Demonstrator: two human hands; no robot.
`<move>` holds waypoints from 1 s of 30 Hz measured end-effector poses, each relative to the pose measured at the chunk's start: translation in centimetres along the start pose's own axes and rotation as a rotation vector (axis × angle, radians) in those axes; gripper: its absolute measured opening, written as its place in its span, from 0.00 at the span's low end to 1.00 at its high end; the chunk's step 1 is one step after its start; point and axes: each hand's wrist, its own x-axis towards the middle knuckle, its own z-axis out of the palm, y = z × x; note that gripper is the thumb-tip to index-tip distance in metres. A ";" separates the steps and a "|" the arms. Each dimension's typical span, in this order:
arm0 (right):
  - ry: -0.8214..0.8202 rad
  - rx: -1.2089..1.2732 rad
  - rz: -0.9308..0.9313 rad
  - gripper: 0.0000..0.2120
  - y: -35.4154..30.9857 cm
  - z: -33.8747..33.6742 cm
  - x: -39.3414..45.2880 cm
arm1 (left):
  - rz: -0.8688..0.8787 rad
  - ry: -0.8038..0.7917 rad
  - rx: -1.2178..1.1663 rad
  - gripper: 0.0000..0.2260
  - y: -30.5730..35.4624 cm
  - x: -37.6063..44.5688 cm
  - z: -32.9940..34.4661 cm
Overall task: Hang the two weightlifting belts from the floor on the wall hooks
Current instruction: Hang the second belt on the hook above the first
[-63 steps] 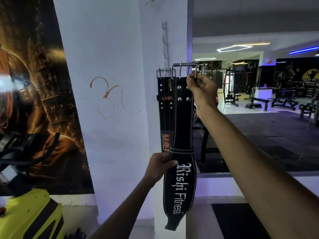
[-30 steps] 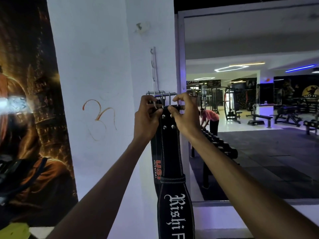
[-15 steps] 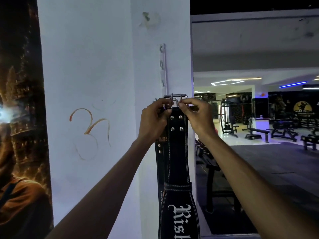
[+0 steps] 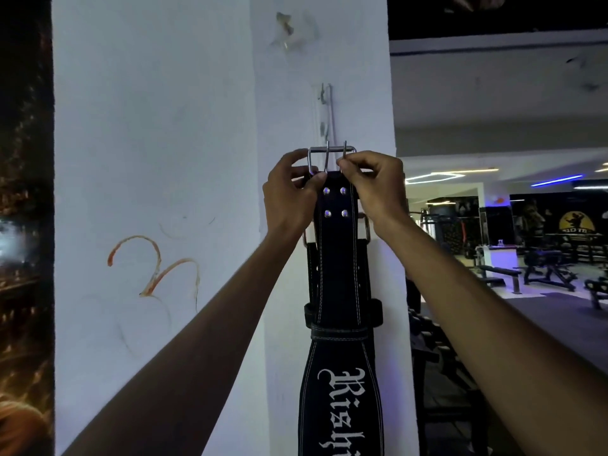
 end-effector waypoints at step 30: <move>0.047 -0.040 0.091 0.02 1.0 3.0 8.2 | -0.133 -0.066 0.080 0.27 -1.4 9.1 2.0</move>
